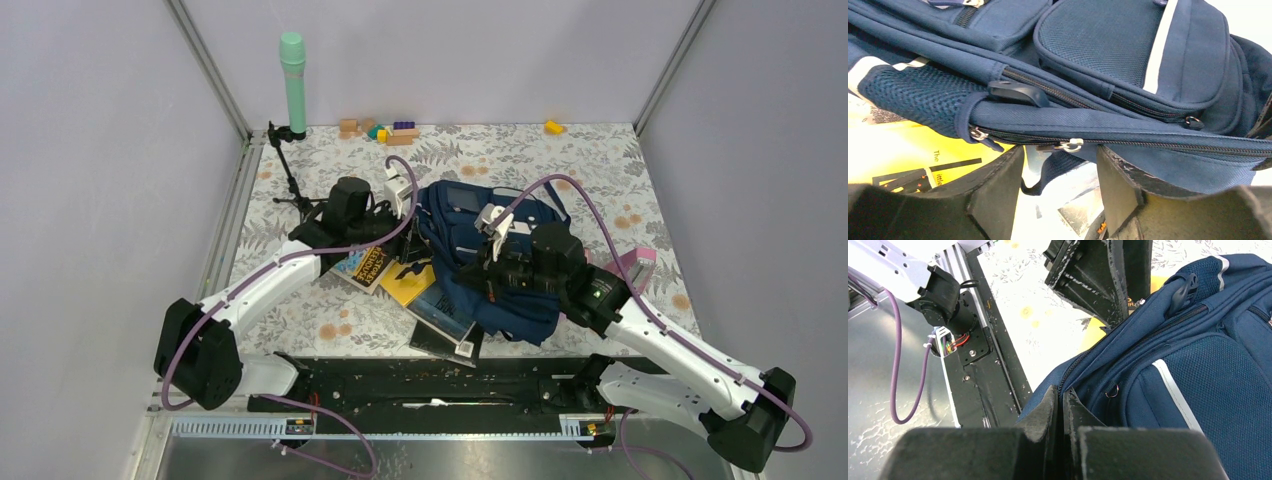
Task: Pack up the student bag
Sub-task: Unzip the student bag at the center of the board.
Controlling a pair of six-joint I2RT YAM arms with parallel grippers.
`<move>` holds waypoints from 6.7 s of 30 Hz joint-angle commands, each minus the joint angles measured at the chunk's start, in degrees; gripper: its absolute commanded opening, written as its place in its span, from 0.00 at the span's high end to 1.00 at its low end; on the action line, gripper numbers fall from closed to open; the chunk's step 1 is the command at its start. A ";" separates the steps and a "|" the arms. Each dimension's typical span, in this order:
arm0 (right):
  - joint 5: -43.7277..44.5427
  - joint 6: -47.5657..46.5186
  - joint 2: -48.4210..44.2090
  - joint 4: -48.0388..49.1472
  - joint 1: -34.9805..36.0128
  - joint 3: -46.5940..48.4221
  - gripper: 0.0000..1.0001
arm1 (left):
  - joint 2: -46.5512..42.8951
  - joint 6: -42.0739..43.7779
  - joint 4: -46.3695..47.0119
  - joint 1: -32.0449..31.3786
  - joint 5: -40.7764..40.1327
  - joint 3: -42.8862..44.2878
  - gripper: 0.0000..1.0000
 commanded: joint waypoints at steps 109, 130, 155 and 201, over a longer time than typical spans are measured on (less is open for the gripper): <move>17.84 16.50 -11.17 -15.22 -1.75 -1.65 0.12 | 1.59 -0.84 -18.33 2.59 -11.71 11.63 1.00; 16.51 20.23 -15.46 -6.80 0.11 -16.45 0.21 | 1.17 -0.89 -19.53 3.12 -12.36 11.46 1.00; 23.41 19.02 -12.94 -0.18 2.39 -20.53 1.00 | 0.47 2.68 -21.48 3.05 -11.24 12.21 1.00; 28.78 16.75 -3.99 9.53 2.92 -16.53 1.00 | 6.23 8.56 -32.19 -7.02 -8.08 16.14 1.00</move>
